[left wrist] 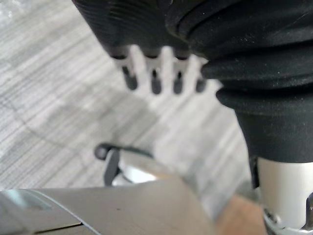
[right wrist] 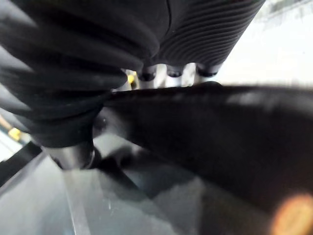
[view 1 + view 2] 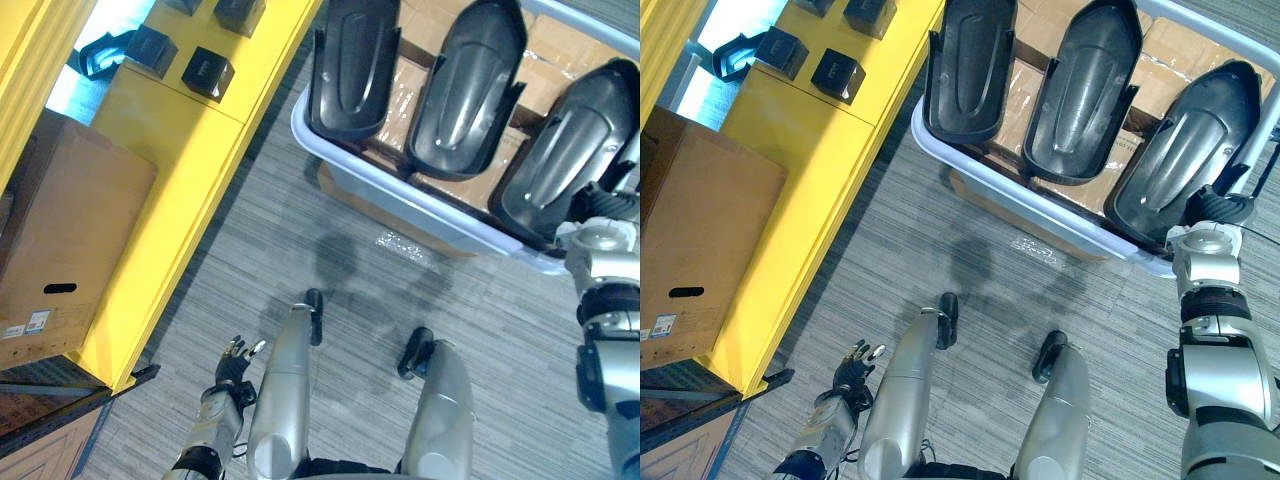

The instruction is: Walk over and take plastic housings, then place them on the shelf

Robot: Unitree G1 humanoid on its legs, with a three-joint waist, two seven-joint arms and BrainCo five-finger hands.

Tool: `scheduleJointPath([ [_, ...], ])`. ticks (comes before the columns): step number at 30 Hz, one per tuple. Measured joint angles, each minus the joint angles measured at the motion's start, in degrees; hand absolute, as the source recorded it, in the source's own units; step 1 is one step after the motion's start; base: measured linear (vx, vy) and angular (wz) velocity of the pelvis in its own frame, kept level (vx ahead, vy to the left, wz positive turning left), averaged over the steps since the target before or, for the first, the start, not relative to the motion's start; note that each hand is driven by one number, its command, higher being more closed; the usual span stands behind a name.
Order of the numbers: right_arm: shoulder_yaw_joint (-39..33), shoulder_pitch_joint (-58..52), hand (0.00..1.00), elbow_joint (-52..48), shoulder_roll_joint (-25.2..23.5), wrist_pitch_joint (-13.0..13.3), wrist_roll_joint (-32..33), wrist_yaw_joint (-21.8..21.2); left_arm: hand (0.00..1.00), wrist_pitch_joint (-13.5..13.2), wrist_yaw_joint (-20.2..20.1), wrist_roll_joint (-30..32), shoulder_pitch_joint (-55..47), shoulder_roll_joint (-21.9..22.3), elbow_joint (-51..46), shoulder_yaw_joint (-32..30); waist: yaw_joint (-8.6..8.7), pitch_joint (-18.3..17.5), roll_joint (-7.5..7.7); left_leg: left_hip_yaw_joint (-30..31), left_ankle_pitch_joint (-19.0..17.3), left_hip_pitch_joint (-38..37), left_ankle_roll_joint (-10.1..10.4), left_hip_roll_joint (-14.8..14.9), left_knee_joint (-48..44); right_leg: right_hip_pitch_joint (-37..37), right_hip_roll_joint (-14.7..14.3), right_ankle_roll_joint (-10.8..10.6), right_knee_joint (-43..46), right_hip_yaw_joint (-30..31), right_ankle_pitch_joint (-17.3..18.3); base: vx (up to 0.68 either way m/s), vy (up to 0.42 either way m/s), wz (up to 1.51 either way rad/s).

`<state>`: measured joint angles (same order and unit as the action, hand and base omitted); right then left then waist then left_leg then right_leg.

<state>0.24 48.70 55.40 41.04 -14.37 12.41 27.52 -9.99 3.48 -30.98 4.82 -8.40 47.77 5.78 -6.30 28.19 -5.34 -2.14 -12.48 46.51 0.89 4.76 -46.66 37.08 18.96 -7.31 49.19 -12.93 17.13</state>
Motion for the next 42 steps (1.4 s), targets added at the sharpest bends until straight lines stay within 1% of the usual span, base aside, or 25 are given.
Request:
scheduleJointPath([
  [4,0.48,-1.01,1.00,0.00,-0.77,1.02,-2.11,-0.03,0.00,-0.18,0.05,0.07,-1.15,-0.06,-1.55,0.00,0.28,-0.01,0.06,0.27,0.06,-0.95,0.09,0.21,0.13,-1.33,-0.18,0.09,-0.24,-0.54,0.04,-0.01,-0.022,0.01],
  [8,1.11,-2.61,1.00,-0.57,-1.83,0.82,-5.72,0.27,0.00,-0.49,0.19,-0.04,-1.56,-0.17,-2.07,0.00,0.59,-0.15,0.47,0.44,0.05,-3.27,0.07,0.62,0.51,-4.46,-0.83,0.04,-1.75,-1.32,-0.02,0.00,-0.006,0.01],
  [10,1.48,-4.04,1.00,-4.00,-2.70,0.81,-6.72,0.51,0.00,-1.39,0.24,-0.54,-2.29,-0.25,-3.83,-0.04,0.69,-0.20,1.28,0.25,0.06,-5.85,0.08,0.87,1.78,-7.21,-1.26,-0.15,-3.67,-1.53,-0.37,0.00,-0.001,-0.04],
  [12,1.47,-5.41,1.00,-7.72,-3.16,0.84,-7.86,1.39,0.00,-1.68,0.24,-1.15,-2.55,-0.07,-5.49,0.21,0.77,-0.32,1.94,0.14,0.28,-7.96,0.23,1.01,3.34,-9.53,-1.95,-0.21,-5.78,-1.86,-0.95,0.00,-0.002,-0.02],
  [14,1.35,-6.05,1.00,-10.06,-3.50,0.88,-8.82,2.12,0.00,-1.72,0.34,-2.77,-2.65,-0.13,-7.67,0.57,0.92,-0.72,3.06,0.08,1.08,-9.70,0.29,1.11,5.63,-11.56,-2.14,-0.18,-8.48,-2.66,-1.93,0.02,-0.002,0.01],
  [16,-0.64,-7.58,1.00,-12.55,-3.95,1.01,-9.16,3.39,0.00,-1.66,0.84,-3.12,-2.68,-0.56,-11.64,0.49,0.94,-0.79,5.10,-0.10,2.35,-13.14,0.55,0.75,9.35,-14.96,-2.52,-0.23,-12.14,-3.14,-3.23,0.05,-0.028,0.08],
  [17,-1.64,-8.45,1.00,-13.51,-4.38,1.16,-9.59,3.78,0.00,-1.63,0.98,-3.59,-2.82,-0.69,-12.80,0.48,0.98,-0.89,5.56,-0.10,2.55,-14.16,0.58,0.57,10.27,-15.96,-2.60,-0.31,-12.94,-3.25,-3.38,0.06,-0.049,0.09],
  [19,-4.41,-11.41,1.00,-17.93,-6.08,1.18,-11.55,5.65,0.00,-1.18,1.64,-5.06,-4.03,-1.49,-19.34,-0.25,1.29,-0.99,7.21,-0.24,3.44,-17.88,0.85,0.24,13.53,-19.83,-2.97,-0.38,-16.32,-4.04,-4.26,0.08,-0.052,0.07],
  [22,-6.28,-12.46,1.00,-19.28,-6.22,1.23,-13.58,6.56,0.00,-0.90,2.58,-5.03,-4.90,-2.67,-25.33,-0.64,1.48,-1.14,8.13,-0.78,4.26,-21.58,1.06,-0.05,17.04,-23.25,-3.22,-0.51,-19.77,-4.35,-5.18,0.10,-0.024,0.00],
  [23,-6.67,-12.86,1.00,-19.71,-6.24,1.20,-13.73,6.61,0.00,-0.60,2.69,-5.02,-5.13,-2.63,-26.42,-0.69,1.48,-1.13,8.16,-0.94,4.43,-22.47,1.09,-0.15,17.75,-24.04,-3.30,-0.62,-20.47,-4.38,-5.39,0.09,-0.028,-0.03],
  [24,-7.95,-14.66,1.00,-22.10,-6.77,1.17,-14.04,6.80,0.00,0.18,2.70,-5.00,-6.17,-2.61,-29.96,-0.75,1.55,-1.13,8.16,-1.23,4.95,-24.74,1.18,-0.39,19.52,-26.27,-3.52,-0.71,-22.16,-4.50,-6.13,0.09,-0.022,-0.03],
  [25,-8.30,-15.62,1.00,-23.53,-7.23,1.15,-14.55,7.22,0.00,0.34,2.69,-4.96,-6.67,-2.60,-32.20,-0.74,1.69,-1.16,8.21,-1.38,5.22,-25.89,1.21,-0.46,20.48,-27.38,-3.67,-0.71,-23.31,-4.58,-6.53,0.12,-0.023,-0.04],
  [26,-9.01,-17.81,1.00,-27.09,-8.08,1.07,-15.91,7.60,0.00,0.61,2.63,-4.42,-7.91,-2.53,-36.74,-0.69,2.00,-1.40,8.42,-1.57,5.63,-27.96,1.39,-0.55,22.33,-29.48,-3.98,-0.92,-25.58,-4.81,-7.20,0.11,-0.022,-0.01],
  [27,-9.16,-19.85,1.00,-30.22,-8.49,0.99,-18.06,7.59,0.00,1.02,2.29,-2.10,-8.41,-2.54,-40.35,-0.62,2.49,-2.32,8.60,-1.59,6.12,-28.99,1.54,-0.69,24.09,-30.75,-4.16,-0.92,-27.38,-5.45,-7.62,0.09,-0.026,0.04],
  [28,-9.15,-20.70,1.00,-31.46,-8.51,0.97,-19.09,7.53,0.00,1.57,2.18,-1.32,-8.17,-2.54,-41.74,-0.53,2.71,-2.94,8.73,-1.50,6.43,-29.39,1.64,-0.77,24.88,-31.21,-4.21,-0.87,-28.21,-5.81,-7.88,0.08,-0.026,0.05],
  [29,-9.13,-21.84,1.00,-33.27,-8.79,0.88,-21.22,7.27,0.00,2.62,1.86,0.57,-7.27,-2.61,-43.73,-0.41,3.00,-4.43,9.10,-1.65,6.95,-30.08,1.77,-0.82,26.52,-31.65,-4.49,-0.83,-29.60,-5.88,-8.37,0.11,-0.044,0.01],
  [31,-9.00,-22.24,1.00,-35.12,-9.69,0.98,-25.10,6.11,0.00,3.45,0.15,4.64,-4.59,-4.03,-44.63,0.76,3.66,-5.51,9.40,-1.99,7.35,-32.05,2.04,-0.62,28.42,-33.65,-5.08,-0.74,-31.93,-5.92,-9.15,0.10,-0.040,-0.10],
  [32,-7.94,-22.64,1.00,-35.99,-9.77,1.25,-27.57,4.97,0.00,4.93,-1.67,7.58,-1.58,-6.54,-44.64,3.07,3.96,-6.85,9.68,-2.95,7.37,-33.37,2.08,-0.23,29.12,-34.80,-5.52,-0.71,-33.33,-5.73,-9.58,0.06,-0.026,-0.16],
  [35,-6.22,-22.75,1.00,-36.56,-9.75,3.09,-31.56,2.86,0.00,7.30,-4.25,10.19,4.66,-10.03,-44.44,6.25,4.66,-8.30,9.75,-4.34,7.39,-35.73,2.11,0.40,30.04,-36.99,-6.07,-0.56,-35.53,-5.24,-10.86,0.07,-0.018,-0.23],
  [36,-5.23,-22.74,1.00,-37.21,-9.75,4.46,-33.31,1.83,0.00,8.39,-5.27,10.70,7.90,-11.27,-44.13,7.06,5.16,-9.08,9.89,-5.01,7.38,-36.61,2.11,0.51,30.43,-37.51,-6.18,-0.59,-36.27,-4.43,-11.16,0.03,0.010,-0.24],
  [37,-4.40,-22.74,1.00,-37.63,-9.70,6.60,-35.16,0.77,0.00,9.53,-6.45,10.69,11.27,-12.09,-43.05,7.71,6.01,-10.30,9.80,-5.47,7.38,-36.62,2.11,0.64,30.48,-37.56,-6.30,-0.55,-37.13,-4.15,-11.70,0.02,0.013,-0.24],
  [38,-4.14,-22.73,1.00,-37.92,-9.69,7.46,-36.05,0.26,0.00,10.11,-6.65,10.68,13.07,-12.44,-42.28,8.30,6.43,-10.67,9.68,-5.82,7.38,-36.72,2.11,0.76,30.49,-37.74,-6.44,-0.53,-37.67,-4.05,-12.13,0.01,0.011,-0.23],
  [40,-2.64,-22.66,1.00,-39.33,-9.35,11.13,-38.87,-1.56,0.00,12.48,-7.16,10.67,20.24,-13.56,-37.25,10.70,7.42,-11.07,9.58,-6.97,7.37,-38.18,2.12,1.14,31.03,-38.79,-7.15,-0.46,-39.63,-2.77,-13.71,-0.01,0.016,-0.32],
  [41,-2.28,-22.59,1.00,-39.49,-9.21,12.14,-39.41,-1.85,0.00,13.02,-7.08,10.69,21.90,-13.77,-35.81,11.19,7.51,-11.10,9.61,-7.46,7.37,-38.56,2.13,1.27,31.41,-38.88,-7.26,-0.40,-40.08,-2.57,-14.02,-0.05,0.023,-0.30],
  [42,-1.99,-22.40,1.00,-39.63,-8.82,14.39,-40.86,-2.59,0.00,13.84,-6.90,10.86,24.73,-13.74,-33.59,11.71,8.20,-11.18,9.62,-7.76,7.36,-38.52,2.14,1.35,31.65,-38.91,-7.46,-0.30,-40.83,-2.41,-14.51,-0.07,0.026,-0.17],
])
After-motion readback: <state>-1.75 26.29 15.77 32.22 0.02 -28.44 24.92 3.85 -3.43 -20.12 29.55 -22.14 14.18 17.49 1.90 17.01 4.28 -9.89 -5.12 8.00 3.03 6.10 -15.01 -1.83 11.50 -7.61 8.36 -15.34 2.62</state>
